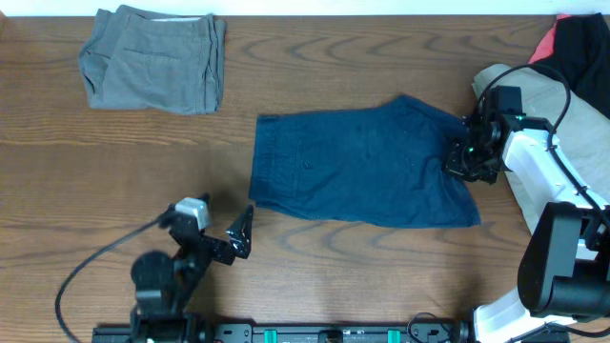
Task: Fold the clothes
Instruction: 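Grasp the left edge of the blue shorts with the left gripper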
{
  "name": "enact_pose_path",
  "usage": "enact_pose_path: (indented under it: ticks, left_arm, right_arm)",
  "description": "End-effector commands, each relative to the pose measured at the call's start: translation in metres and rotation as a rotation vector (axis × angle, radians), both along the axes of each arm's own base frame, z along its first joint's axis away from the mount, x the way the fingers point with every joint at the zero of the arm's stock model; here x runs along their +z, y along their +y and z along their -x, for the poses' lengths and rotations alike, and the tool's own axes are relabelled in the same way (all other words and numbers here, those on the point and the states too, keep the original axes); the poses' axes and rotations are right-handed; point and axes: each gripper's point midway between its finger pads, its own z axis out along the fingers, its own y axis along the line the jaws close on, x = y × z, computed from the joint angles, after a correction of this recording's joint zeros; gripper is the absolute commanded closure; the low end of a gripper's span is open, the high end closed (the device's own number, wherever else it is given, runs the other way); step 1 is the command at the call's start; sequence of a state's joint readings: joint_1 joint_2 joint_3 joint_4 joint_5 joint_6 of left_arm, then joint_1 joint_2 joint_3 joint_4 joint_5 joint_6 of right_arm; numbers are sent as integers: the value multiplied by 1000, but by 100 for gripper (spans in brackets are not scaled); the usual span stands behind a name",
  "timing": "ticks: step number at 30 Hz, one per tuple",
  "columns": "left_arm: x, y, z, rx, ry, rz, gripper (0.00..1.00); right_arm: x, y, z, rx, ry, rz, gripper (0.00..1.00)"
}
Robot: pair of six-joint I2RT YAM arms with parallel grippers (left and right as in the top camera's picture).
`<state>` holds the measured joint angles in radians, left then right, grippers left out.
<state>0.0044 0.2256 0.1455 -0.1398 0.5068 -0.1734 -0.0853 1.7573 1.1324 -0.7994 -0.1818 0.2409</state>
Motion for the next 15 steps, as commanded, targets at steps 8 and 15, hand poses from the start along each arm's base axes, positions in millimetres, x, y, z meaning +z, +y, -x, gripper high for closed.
enact_pose_path:
  ticks: [8,15]
  left_arm:
    - [45,-8,-46,-118,453,-95,2]
    - [-2,-9,-84,-43,744,38,2]
  right_arm:
    - [0,5,3,29,7,4,99]
    - [-1,5,5,30,15,3,99]
